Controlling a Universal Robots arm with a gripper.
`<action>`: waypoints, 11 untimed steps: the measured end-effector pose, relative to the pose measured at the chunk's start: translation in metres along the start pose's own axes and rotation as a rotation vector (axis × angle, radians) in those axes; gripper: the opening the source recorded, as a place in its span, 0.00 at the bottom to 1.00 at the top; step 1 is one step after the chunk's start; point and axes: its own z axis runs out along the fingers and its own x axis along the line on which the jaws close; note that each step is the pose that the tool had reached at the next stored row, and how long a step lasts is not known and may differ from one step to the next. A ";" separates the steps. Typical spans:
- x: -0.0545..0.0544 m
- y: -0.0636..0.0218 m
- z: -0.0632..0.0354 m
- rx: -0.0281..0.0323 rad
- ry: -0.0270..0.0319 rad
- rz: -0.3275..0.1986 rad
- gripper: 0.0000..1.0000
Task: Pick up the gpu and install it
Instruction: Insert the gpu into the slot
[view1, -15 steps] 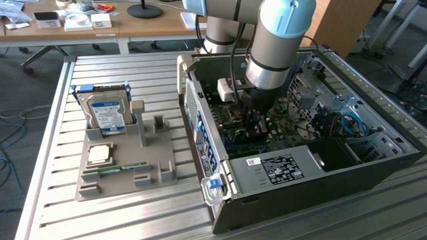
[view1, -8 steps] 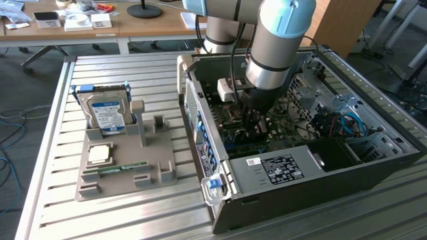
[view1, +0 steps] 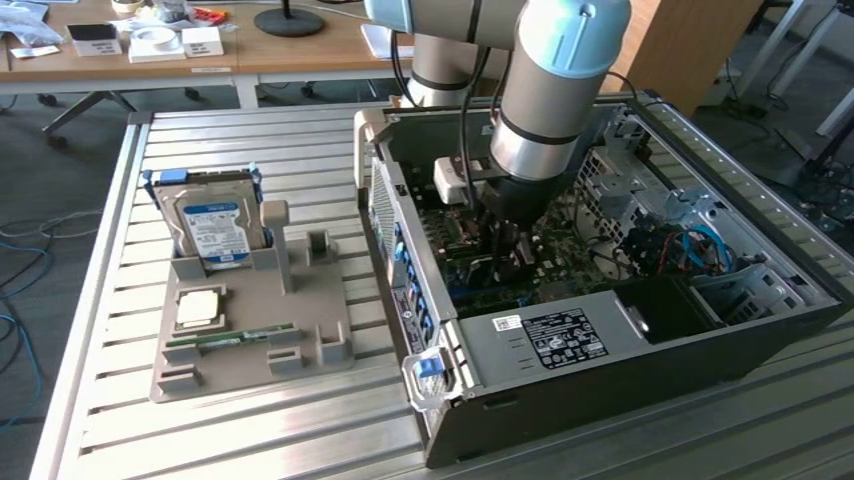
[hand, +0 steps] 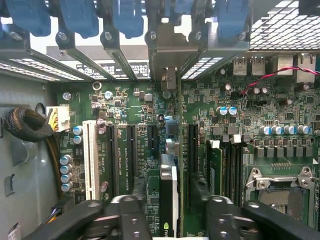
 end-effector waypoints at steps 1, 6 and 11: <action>0.000 0.0000 0.0000 0.0000 0.0000 0.000 0.51; 0.000 0.0000 -0.0010 -0.0001 0.0003 0.000 0.51; 0.000 0.0000 -0.0111 0.0001 0.0001 0.000 0.51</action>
